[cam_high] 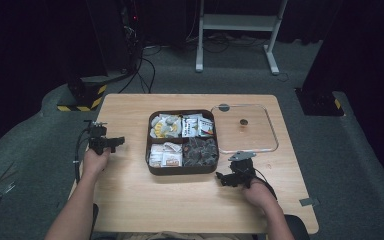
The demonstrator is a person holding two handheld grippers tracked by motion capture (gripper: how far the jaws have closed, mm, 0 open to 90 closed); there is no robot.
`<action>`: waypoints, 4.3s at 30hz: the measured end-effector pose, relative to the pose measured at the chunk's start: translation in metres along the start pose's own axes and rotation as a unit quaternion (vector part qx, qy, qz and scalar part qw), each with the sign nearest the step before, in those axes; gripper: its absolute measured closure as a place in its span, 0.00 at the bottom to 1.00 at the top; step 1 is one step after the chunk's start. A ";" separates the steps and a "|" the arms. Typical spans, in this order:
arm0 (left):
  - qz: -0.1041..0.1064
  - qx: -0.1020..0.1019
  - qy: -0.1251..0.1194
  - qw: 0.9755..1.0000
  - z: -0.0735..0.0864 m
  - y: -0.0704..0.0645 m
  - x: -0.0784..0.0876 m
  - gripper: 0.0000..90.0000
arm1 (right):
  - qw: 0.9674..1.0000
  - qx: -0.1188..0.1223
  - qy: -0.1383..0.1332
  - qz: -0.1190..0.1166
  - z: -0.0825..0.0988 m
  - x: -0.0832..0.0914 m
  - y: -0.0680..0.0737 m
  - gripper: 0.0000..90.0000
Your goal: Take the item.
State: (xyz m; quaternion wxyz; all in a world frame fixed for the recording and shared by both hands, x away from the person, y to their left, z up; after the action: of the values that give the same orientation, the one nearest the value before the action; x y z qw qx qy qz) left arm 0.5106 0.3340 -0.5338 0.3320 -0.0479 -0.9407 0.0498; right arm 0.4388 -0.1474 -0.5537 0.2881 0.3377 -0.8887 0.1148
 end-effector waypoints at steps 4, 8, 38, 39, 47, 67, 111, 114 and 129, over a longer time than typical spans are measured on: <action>0.020 -0.017 0.000 1.000 -0.002 -0.008 0.003 0.23 | 1.000 -0.001 0.000 0.000 0.000 0.000 0.000 0.09; 0.050 -0.033 -0.009 0.998 -0.006 -0.015 0.010 0.24 | 1.000 -0.001 0.001 0.000 0.000 0.000 0.000 0.09; 0.155 -0.075 -0.045 0.984 -0.028 -0.051 0.044 0.43 | 1.000 -0.001 0.002 -0.001 0.000 0.000 0.000 0.09; 0.157 -0.080 -0.043 0.983 -0.029 -0.053 0.045 0.45 | 1.000 -0.001 0.001 -0.001 0.000 0.000 0.000 0.09; 0.181 -0.121 -0.033 0.975 -0.032 -0.077 0.046 0.49 | 1.000 -0.001 0.001 -0.001 0.000 0.000 0.000 0.09; 0.249 -0.155 -0.033 0.956 -0.036 -0.125 0.042 0.53 | 1.000 -0.004 0.000 0.004 0.001 0.001 0.001 0.09; 0.281 -0.210 0.020 0.936 -0.009 -0.157 0.009 0.73 | 1.000 -0.005 0.000 0.006 0.002 0.002 0.001 0.09; 0.284 -0.217 0.020 0.934 -0.010 -0.158 0.009 0.77 | 1.000 -0.004 0.000 0.006 0.002 0.002 0.001 0.09; 0.286 -0.258 0.029 0.922 -0.011 -0.168 0.006 0.98 | 1.000 -0.004 0.000 0.006 0.002 0.002 0.001 0.09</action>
State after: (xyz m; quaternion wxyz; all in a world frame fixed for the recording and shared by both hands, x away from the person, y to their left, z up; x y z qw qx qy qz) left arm 0.5030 0.1693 -0.5008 0.3074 -0.4006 -0.8570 -0.1027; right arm 0.4364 -0.1486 -0.5537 0.2883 0.3313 -0.8913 0.1130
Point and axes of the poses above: each handheld gripper's, and its own axes: x roughly backward along the jaws, z roughly out of its underside, y roughly to its left, the point moved 4 cm from there along -x, roughly forward along the jaws, and after that the axes turned 10 degrees about -y, right-handed, at the moved point
